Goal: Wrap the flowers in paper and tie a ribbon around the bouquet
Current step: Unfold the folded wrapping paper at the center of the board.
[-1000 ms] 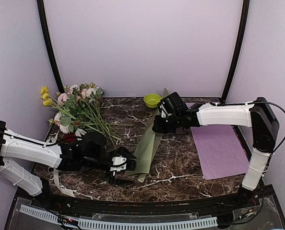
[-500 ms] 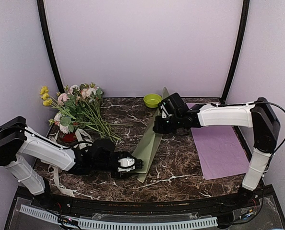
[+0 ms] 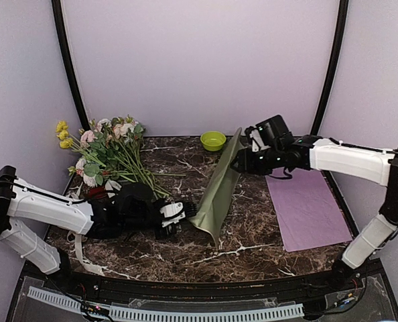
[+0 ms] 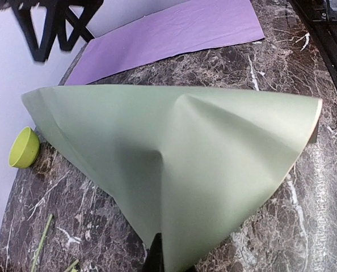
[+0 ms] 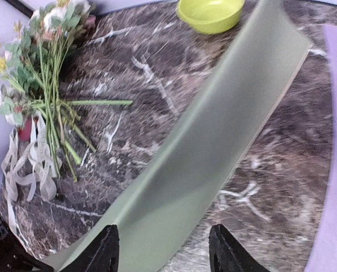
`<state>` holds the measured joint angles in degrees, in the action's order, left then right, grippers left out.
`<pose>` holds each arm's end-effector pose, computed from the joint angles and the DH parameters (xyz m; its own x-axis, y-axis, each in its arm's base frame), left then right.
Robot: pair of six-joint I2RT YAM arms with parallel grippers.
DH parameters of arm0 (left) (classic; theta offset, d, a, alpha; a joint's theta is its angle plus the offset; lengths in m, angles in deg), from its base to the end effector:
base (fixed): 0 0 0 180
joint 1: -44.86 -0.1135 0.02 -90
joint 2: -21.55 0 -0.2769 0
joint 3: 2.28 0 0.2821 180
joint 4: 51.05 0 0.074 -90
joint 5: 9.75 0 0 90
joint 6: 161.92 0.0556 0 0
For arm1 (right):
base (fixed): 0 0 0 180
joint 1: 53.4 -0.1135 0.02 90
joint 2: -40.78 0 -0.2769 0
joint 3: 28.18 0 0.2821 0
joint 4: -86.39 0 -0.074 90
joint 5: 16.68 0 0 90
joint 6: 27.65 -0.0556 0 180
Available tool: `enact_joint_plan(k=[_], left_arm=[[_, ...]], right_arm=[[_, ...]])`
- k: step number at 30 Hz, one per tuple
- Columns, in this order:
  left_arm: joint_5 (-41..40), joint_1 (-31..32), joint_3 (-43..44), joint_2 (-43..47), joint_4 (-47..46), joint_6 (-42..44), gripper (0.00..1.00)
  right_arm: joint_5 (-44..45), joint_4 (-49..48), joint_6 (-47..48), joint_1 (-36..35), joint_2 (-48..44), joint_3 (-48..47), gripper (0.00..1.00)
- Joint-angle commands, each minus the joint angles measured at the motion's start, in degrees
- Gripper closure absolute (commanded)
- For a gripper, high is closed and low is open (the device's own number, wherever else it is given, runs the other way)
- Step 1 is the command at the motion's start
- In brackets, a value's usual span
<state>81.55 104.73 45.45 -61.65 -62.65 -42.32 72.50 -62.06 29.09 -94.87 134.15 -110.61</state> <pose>0.1673 -0.2908 0.1723 0.2556 0.5433 -0.7997 0.8612 0.2479 0.4437 0.3058 0.2713 0.2488 -0.7907 0.0330 -0.6113 -0.2827 0.8660 0.4125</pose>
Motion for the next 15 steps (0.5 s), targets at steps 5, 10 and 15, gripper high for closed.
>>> enact_joint_plan(k=[5, 10, 15], left_arm=[[-4.6, -0.3, 0.8, 1.7, 18.0, -1.5, 1.00], [-4.0, -0.2, 2.8, -0.1, 24.2, 1.3, 1.00], [-3.2, 0.6, 5.9, -4.1, 31.7, 3.3, 1.00]], right_arm=[[-6.1, 1.5, 4.6, 16.8, -12.2, 8.7, 0.27], [-11.3, -1.1, 4.8, 20.4, -7.8, 9.6, 0.21], [-15.0, -3.9, 5.4, 23.2, 1.6, 6.4, 0.21]])
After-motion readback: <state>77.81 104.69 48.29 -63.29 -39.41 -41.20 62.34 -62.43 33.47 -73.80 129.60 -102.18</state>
